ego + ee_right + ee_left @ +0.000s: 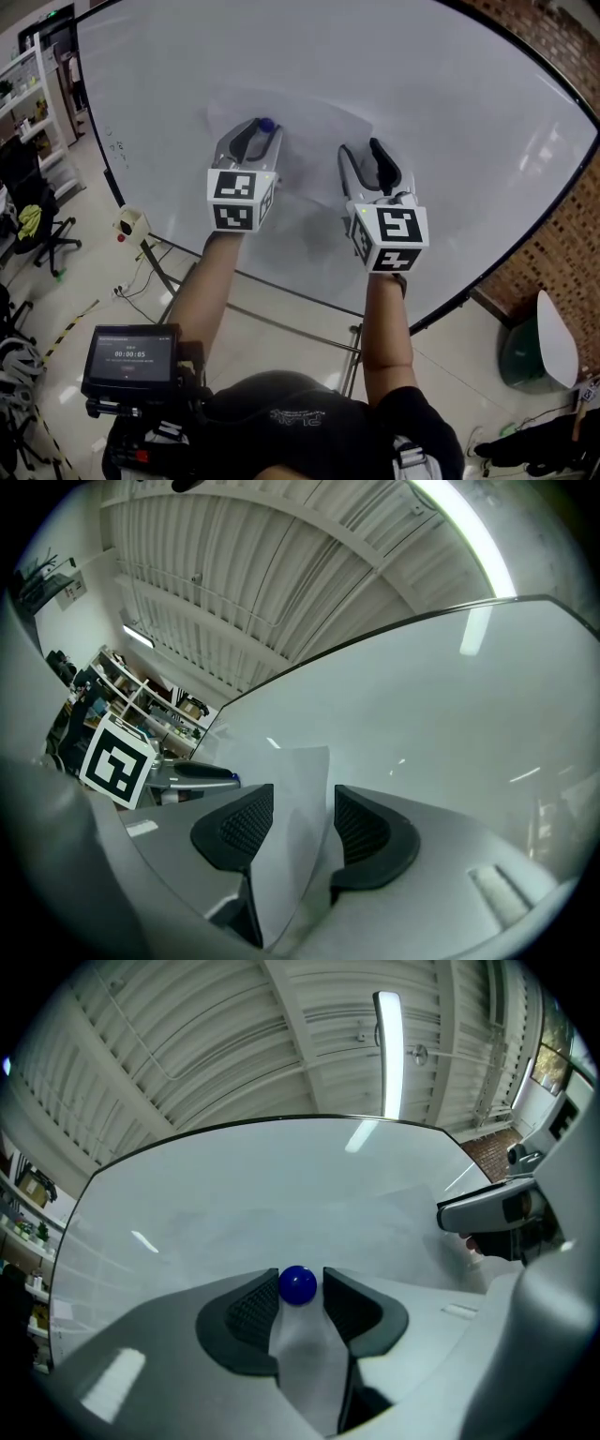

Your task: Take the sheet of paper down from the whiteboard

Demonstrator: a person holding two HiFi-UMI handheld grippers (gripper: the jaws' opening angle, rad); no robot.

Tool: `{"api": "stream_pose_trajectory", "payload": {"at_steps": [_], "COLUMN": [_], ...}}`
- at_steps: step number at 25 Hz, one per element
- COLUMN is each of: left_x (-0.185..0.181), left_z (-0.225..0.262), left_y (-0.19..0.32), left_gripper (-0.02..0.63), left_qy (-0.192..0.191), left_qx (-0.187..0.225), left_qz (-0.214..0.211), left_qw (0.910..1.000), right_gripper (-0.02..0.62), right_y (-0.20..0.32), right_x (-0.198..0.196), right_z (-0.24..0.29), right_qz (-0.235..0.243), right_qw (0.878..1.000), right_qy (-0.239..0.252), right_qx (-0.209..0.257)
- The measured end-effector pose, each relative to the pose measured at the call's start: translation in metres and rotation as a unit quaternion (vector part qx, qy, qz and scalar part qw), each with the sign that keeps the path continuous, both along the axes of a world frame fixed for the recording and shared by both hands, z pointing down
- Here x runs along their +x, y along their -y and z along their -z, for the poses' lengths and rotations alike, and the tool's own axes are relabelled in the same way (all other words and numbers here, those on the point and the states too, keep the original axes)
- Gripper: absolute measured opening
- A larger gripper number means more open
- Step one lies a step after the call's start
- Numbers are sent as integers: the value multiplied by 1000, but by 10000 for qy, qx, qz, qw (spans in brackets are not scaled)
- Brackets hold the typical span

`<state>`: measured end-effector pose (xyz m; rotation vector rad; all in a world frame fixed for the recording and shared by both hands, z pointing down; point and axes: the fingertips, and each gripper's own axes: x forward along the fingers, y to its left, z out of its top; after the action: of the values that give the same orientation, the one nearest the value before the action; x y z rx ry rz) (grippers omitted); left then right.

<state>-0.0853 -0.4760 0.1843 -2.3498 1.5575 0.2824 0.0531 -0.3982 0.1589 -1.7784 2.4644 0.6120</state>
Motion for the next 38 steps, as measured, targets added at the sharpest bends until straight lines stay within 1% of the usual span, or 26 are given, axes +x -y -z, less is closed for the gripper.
{"api": "stream_pose_trajectory", "payload": {"at_steps": [2, 4, 8, 10, 13, 15, 18, 22, 25, 28, 33, 38], "left_x": [1, 3, 4, 3, 2, 3, 2, -4, -1, 2, 0, -2], "left_z": [1, 3, 4, 1, 2, 6, 4, -2, -4, -16, -28, -46], "left_y": [1, 1, 2, 3, 3, 4, 5, 3, 3, 4, -7, -17], "left_gripper": [148, 143, 126, 125, 124, 124, 124, 123, 123, 123, 123, 123], "left_qy": [6, 15, 88, 79, 44, 48, 63, -24, -75, -83, -226, -282], "left_qx": [-2, -15, -70, -65, -47, -49, -55, -77, -152, -243, -206, -317], "left_qz": [3, -1, 58, 82, 116, 114, 95, 77, 40, -42, -99, -145], "left_qw": [10000, 10000, 9999, 9999, 9999, 9999, 9999, 9999, 9998, 9997, 9995, 9990], "right_gripper": [208, 190, 109, 90, 31, 14, 12, 12, 12, 12, 12, 12], "right_y": [3, 5, 8, 10, 13, 13, 12, 8, 6, 4, 4, 3], "right_x": [1, 5, 14, 14, 15, 16, 13, 8, 10, 11, 21, 35], "right_z": [2, 3, 6, 2, 1, 4, 2, -5, -5, -12, -32, -64], "right_qz": [-10, -69, -212, -235, -310, -348, -304, -217, -190, -154, -192, -389], "right_qw": [10000, 10000, 9997, 9997, 9995, 9993, 9993, 9995, 9995, 9994, 9990, 9978], "right_qy": [-26, 3, 110, 101, 70, 109, 154, 186, 226, 288, 386, 380], "right_qx": [-30, -29, 59, 44, 64, 107, 149, 147, 130, 105, -104, -391]}}
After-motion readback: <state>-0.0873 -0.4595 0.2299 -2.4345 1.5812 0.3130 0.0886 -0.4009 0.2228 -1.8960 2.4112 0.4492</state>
